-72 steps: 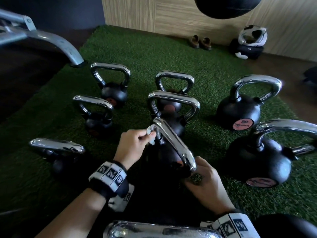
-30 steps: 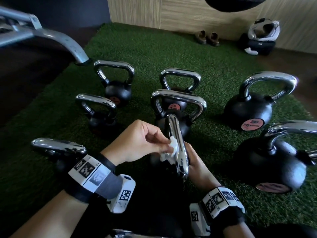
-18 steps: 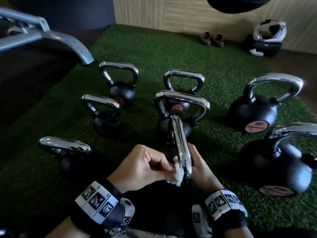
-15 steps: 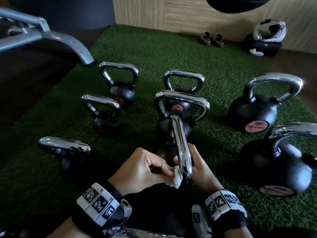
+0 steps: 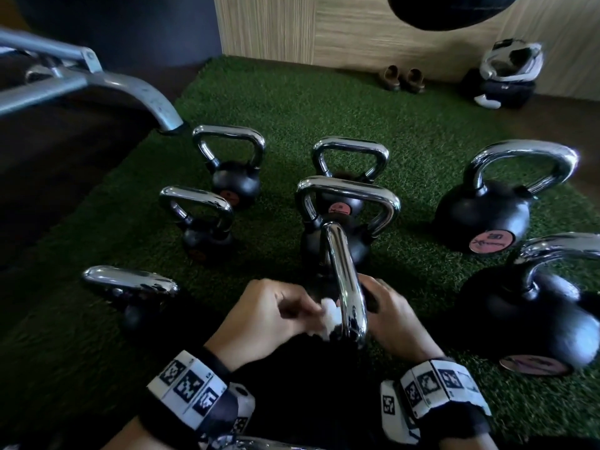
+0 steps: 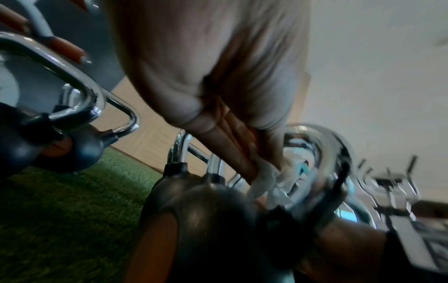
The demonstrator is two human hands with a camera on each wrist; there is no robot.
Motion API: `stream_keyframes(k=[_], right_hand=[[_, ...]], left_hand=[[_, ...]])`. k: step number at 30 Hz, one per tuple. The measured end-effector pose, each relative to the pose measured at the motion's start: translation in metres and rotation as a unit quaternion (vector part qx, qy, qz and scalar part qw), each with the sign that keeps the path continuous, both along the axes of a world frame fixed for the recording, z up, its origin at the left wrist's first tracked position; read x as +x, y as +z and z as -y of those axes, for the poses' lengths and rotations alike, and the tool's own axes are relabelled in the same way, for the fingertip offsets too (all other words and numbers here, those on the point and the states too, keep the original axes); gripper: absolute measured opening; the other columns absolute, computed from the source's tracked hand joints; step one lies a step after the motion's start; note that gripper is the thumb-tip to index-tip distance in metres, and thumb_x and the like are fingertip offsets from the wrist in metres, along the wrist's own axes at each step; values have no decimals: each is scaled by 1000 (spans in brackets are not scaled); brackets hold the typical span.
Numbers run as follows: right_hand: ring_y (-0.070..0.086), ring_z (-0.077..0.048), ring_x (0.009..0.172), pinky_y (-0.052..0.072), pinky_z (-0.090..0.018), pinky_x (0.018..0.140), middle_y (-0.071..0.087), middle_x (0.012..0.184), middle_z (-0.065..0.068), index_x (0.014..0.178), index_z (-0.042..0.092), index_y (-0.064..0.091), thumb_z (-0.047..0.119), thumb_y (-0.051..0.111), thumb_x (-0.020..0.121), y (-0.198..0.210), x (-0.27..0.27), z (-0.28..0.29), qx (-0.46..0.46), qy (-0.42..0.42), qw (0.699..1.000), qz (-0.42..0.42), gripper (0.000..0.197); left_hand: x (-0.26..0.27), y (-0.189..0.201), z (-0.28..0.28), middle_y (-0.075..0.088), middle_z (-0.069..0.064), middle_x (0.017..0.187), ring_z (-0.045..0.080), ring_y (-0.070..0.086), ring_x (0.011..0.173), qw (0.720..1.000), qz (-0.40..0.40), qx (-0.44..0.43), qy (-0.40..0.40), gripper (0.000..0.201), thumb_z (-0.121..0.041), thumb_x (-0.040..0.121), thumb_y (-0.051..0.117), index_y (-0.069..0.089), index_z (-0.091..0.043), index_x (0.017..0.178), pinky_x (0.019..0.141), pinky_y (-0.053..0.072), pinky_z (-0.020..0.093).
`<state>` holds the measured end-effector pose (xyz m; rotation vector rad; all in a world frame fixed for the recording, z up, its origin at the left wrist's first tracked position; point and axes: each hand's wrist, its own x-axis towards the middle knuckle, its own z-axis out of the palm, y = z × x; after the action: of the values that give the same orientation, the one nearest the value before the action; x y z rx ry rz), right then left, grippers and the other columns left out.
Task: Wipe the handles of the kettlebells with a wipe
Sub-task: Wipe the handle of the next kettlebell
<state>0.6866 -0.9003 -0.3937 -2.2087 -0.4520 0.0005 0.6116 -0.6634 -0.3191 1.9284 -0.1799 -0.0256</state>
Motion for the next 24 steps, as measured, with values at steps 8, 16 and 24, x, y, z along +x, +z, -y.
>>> stream_keyframes(k=[8,16,24], right_hand=[[71,-6,82,53,-14,78,77,99,12,108,23,81,22,85,80,121,-16,-9,142,-5,979,144,28],[74,-4,94,60,-25,85,76,103,14,109,23,77,26,90,72,149,-6,-39,193,45,966,165,40],[75,-7,86,62,-28,75,78,96,5,99,14,82,8,88,77,132,-7,-35,175,14,962,209,23]], left_hand=[[23,62,-11,81,7,90,10,75,80,958,-59,-254,120,37,-16,66,80,76,-11,103,73,63,22],[41,86,7,78,4,84,9,74,76,947,-122,-289,66,7,-10,89,68,73,-7,85,67,59,18],[40,78,6,80,1,92,7,70,85,972,-119,-201,31,26,-41,68,74,85,-23,83,72,56,16]])
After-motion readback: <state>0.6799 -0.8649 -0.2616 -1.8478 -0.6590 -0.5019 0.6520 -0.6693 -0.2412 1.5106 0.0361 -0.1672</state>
